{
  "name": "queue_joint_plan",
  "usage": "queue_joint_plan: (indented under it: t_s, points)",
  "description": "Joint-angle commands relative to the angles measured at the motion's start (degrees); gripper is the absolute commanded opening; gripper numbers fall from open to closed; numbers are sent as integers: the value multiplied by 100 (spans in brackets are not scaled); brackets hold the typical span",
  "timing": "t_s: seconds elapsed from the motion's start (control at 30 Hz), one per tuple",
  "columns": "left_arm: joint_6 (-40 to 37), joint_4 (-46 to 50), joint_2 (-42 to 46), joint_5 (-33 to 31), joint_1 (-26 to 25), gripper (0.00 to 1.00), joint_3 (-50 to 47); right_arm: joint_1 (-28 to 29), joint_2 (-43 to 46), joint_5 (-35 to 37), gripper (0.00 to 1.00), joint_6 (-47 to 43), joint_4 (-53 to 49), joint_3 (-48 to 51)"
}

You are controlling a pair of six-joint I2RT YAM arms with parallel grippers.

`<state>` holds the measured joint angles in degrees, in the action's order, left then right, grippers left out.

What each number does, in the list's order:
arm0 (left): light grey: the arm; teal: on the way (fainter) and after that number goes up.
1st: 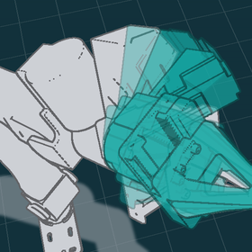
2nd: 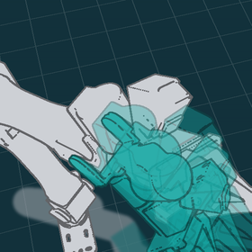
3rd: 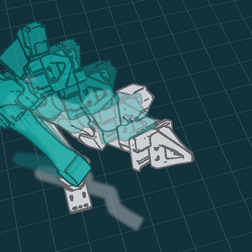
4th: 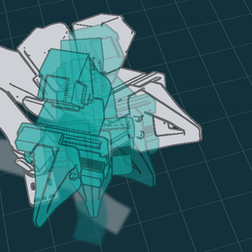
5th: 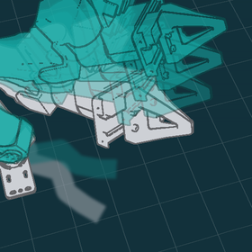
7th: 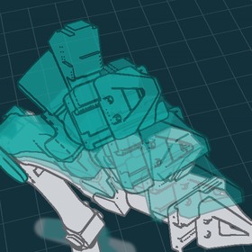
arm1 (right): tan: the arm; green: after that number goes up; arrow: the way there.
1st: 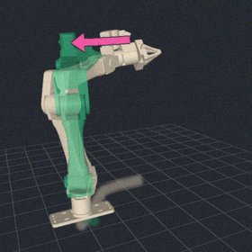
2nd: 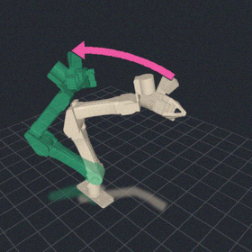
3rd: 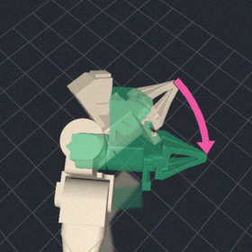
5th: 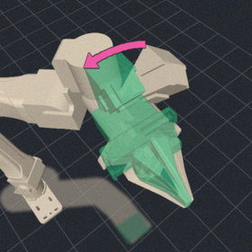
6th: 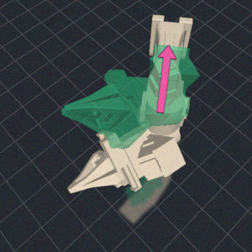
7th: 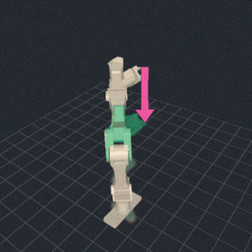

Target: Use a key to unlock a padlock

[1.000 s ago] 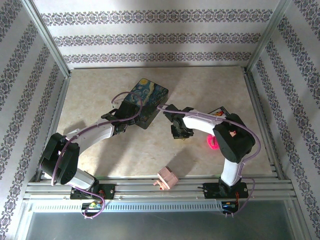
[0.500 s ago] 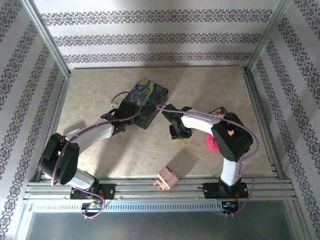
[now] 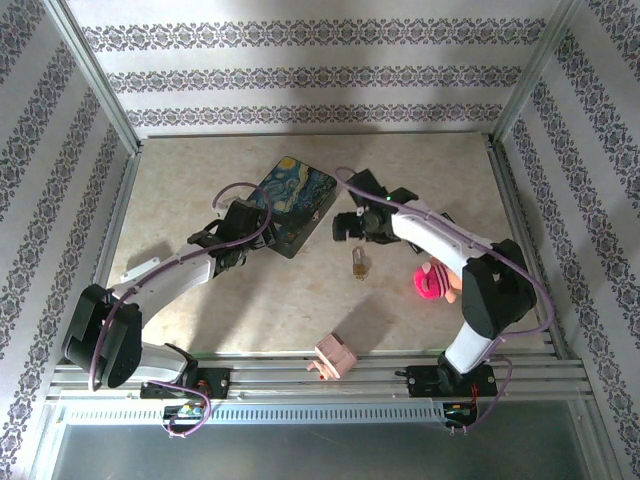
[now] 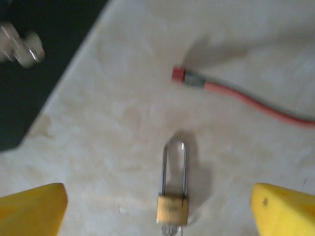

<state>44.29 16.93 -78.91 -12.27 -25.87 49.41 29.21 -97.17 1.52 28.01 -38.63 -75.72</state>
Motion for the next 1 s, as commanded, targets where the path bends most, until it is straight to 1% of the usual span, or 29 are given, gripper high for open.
queue_joint_plan:
  t_s: [0.0, 0.07, 0.1, 0.27, 0.3, 0.43, 0.53, 0.57, 0.67, 0.8, 0.83, 0.97]
  points:
    - [328, -321, 77, 257, 131, 100, -153, -322, -461, -437, 98, -674, 562, -622]
    - [397, -427, 39, 373, 159, 99, -178, -439, -845, -632, 94, -898, 737, -1103]
    - [422, -468, 6, 432, 175, 98, -178, -481, -1071, -693, 94, -998, 806, -1385]
    - [501, -702, -126, 652, 227, 97, -136, -622, -2163, -1241, 78, -1161, 796, -2809]
    - [509, -728, -154, 679, 233, 97, -121, -636, -2367, -1294, 76, -1179, 766, -3062]
    - [543, -820, -272, 775, 291, 95, -103, -688, -3098, -1431, 75, -1237, 573, -3937]
    - [561, -885, -347, 834, 320, 93, -85, -706, -3493, -1638, 69, -1215, 485, -4324]
    - [562, -908, -374, 847, 329, 92, -77, -706, -3584, -1675, 67, -1198, 464, -4398]
    - [522, -979, -481, 907, 363, 89, -13, -681, -3738, -1707, 66, -1151, 435, -4473]
    - [410, -998, -730, 1064, 475, 86, 148, -611, -3636, -1698, 58, -1127, 474, -4185]
    - [387, -1032, -803, 1106, 513, 83, 173, -589, -3557, -1682, 56, -1110, 500, -4049]
    - [348, -1229, -1025, 1298, 645, 68, 252, -490, -3082, -1612, 50, -964, 813, -3297]
